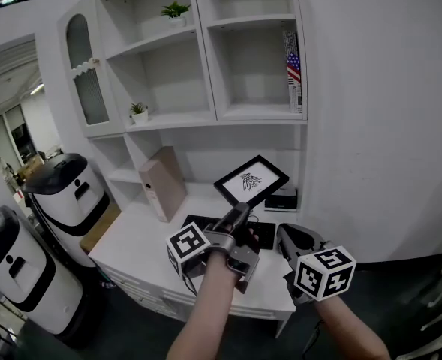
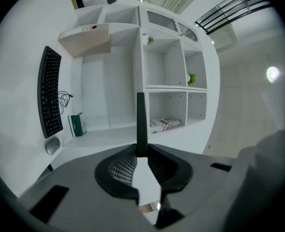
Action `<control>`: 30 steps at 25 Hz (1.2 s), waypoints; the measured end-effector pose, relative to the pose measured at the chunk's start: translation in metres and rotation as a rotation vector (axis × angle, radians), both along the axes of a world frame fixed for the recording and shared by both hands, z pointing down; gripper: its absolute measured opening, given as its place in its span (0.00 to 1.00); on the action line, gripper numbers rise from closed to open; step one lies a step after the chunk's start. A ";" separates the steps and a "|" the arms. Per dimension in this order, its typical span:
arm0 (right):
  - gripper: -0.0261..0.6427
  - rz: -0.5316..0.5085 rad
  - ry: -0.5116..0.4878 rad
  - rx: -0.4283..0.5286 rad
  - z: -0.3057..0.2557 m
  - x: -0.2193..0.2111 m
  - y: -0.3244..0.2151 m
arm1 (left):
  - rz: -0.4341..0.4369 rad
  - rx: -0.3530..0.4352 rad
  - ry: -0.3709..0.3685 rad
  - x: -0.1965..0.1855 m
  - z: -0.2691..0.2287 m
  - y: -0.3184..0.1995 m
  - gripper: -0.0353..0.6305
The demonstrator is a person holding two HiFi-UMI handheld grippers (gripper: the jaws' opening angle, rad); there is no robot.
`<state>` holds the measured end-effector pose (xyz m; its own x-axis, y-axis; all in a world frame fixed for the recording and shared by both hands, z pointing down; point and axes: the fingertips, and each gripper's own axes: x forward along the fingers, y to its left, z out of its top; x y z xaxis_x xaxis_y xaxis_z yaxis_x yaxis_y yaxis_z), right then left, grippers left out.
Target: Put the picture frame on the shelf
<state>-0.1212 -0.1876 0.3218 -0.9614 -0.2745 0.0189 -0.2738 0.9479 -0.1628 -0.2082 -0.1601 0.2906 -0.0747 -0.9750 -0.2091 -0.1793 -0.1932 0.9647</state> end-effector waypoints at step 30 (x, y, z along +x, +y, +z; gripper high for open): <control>0.04 0.022 -0.068 0.101 -0.093 -0.059 -0.042 | -0.056 0.090 -0.080 -0.067 -0.113 -0.054 0.15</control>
<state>-0.1805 -0.2293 0.2288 -0.9534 -0.2924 -0.0746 -0.2859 0.9544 -0.0858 -0.2754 -0.2142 0.1773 -0.1076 -0.9469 -0.3029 -0.2679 -0.2658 0.9261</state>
